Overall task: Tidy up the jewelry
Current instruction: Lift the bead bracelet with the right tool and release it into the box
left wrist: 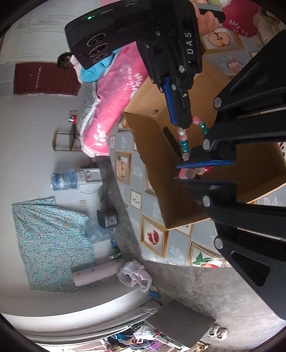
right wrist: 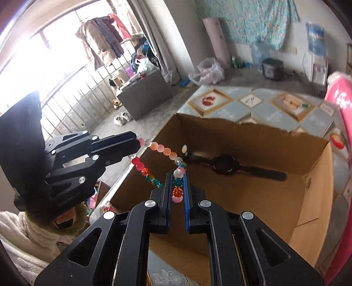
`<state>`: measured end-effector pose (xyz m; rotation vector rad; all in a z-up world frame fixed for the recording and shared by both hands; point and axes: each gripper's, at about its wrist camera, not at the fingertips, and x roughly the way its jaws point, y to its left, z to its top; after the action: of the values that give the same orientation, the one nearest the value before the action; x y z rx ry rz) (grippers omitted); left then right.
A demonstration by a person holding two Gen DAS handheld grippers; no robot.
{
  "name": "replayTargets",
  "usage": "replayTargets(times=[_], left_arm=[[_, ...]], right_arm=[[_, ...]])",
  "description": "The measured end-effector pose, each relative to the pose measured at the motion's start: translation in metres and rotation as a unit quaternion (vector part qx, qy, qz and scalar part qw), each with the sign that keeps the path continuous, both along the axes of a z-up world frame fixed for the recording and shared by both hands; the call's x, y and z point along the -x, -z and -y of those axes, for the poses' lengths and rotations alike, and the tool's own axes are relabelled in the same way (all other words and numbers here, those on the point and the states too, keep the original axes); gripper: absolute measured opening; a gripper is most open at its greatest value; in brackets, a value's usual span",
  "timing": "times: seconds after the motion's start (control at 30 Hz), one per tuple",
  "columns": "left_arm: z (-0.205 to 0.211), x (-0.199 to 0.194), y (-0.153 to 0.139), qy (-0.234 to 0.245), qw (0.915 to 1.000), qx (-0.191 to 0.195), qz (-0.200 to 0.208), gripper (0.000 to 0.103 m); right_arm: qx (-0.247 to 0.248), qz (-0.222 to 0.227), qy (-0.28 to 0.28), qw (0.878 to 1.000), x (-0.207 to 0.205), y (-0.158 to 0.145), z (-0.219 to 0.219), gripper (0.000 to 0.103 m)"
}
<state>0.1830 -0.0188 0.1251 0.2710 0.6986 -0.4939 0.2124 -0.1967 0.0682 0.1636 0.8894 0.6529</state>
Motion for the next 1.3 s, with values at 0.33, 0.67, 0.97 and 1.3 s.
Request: replayTargets(times=[0.33, 0.67, 0.97, 1.3], left_arm=[[0.014, -0.056, 0.065, -0.003, 0.9921, -0.092, -0.086, 0.010], [0.002, -0.055, 0.058, -0.021, 0.9928, -0.084, -0.082, 0.010], [-0.031, 0.017, -0.002, -0.034, 0.9994, 0.003, 0.003, 0.031], [-0.047, 0.124, 0.007, -0.013, 0.9994, 0.029, 0.010, 0.046]], right_arm=[[0.000, -0.165, -0.020, 0.986, -0.073, 0.062, -0.012, 0.011], [0.011, -0.115, 0.014, 0.993, -0.071, 0.051, -0.008, 0.021], [0.006, 0.047, 0.048, 0.998, 0.012, -0.018, 0.020, 0.048], [-0.070, 0.053, 0.055, 0.995, 0.117, 0.004, 0.049, 0.049]])
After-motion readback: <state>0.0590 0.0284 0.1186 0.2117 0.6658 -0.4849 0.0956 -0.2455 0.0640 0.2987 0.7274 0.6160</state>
